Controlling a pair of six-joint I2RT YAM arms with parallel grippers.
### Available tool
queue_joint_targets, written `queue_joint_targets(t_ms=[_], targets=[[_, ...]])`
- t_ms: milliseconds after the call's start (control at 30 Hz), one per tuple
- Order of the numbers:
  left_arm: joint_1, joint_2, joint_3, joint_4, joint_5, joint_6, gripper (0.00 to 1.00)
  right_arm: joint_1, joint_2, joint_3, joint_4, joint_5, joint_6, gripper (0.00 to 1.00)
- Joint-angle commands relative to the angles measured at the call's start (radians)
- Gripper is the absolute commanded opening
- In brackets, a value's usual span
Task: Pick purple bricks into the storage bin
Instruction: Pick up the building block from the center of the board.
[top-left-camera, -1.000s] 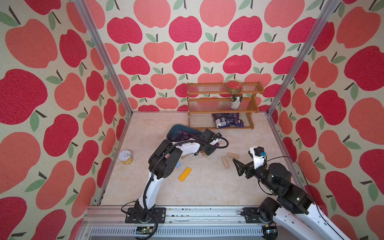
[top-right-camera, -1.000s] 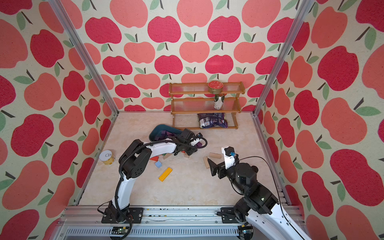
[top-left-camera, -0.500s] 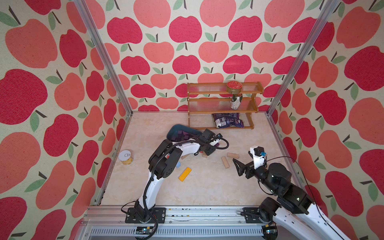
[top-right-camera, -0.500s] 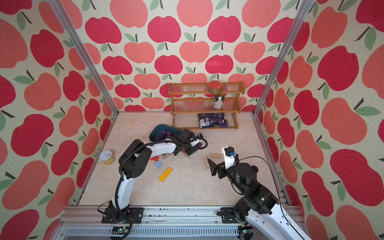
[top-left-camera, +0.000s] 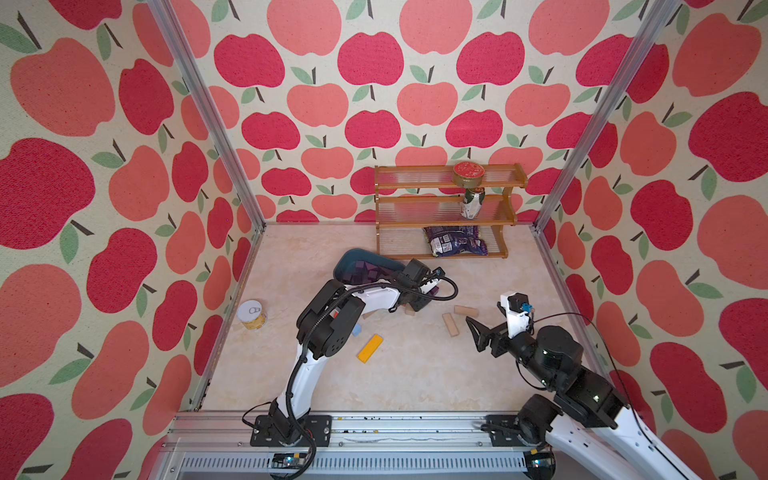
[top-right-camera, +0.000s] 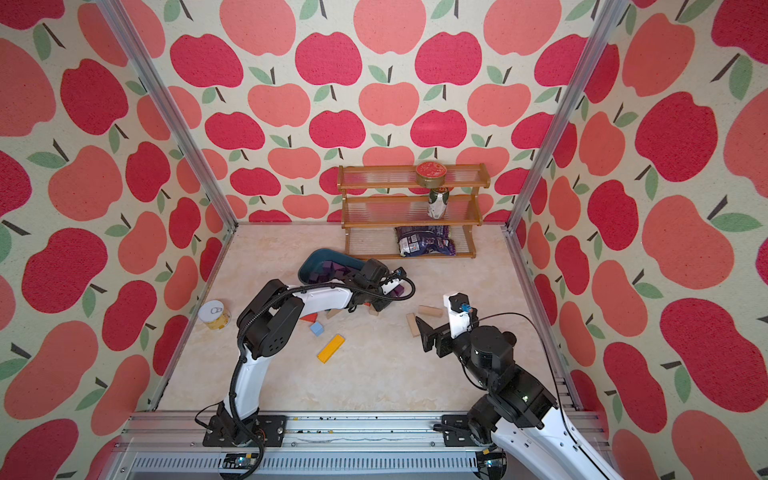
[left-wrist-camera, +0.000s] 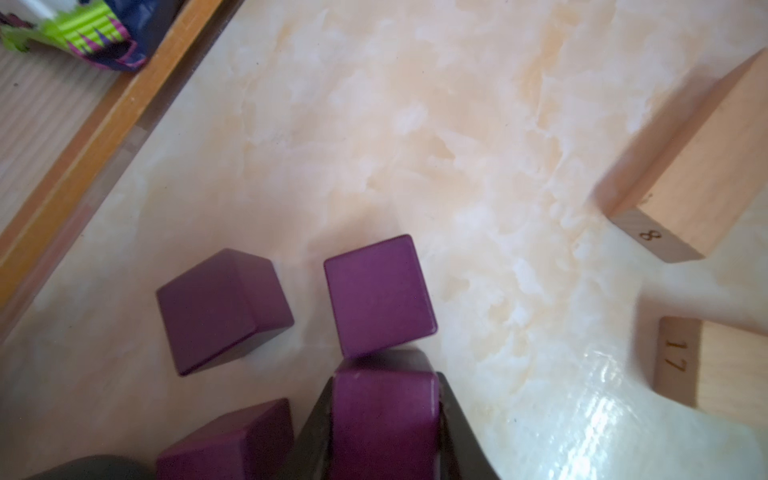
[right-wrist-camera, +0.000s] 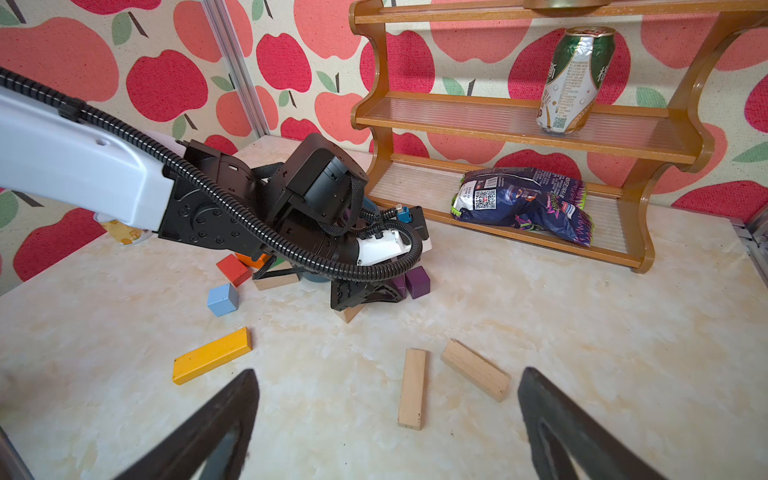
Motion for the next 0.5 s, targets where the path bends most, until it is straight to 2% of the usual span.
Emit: queue_joint_targets(t_ms=[0,200,467], targets=[[-0.012,-0.052,-0.011,-0.024,-0.013,-0.047,0.3,0.001,-0.019,-0.013,-0.029,0.022,-0.016,0.99],[-0.01,-0.113,-0.009,-0.041,-0.024,-0.115,0.3,0.001,-0.023,-0.025,-0.033,0.032,-0.009,0.99],[0.0,-0.177,0.031,-0.117,-0.041,-0.141,0.3,0.001,-0.026,-0.024,-0.035,0.04,-0.007,0.99]])
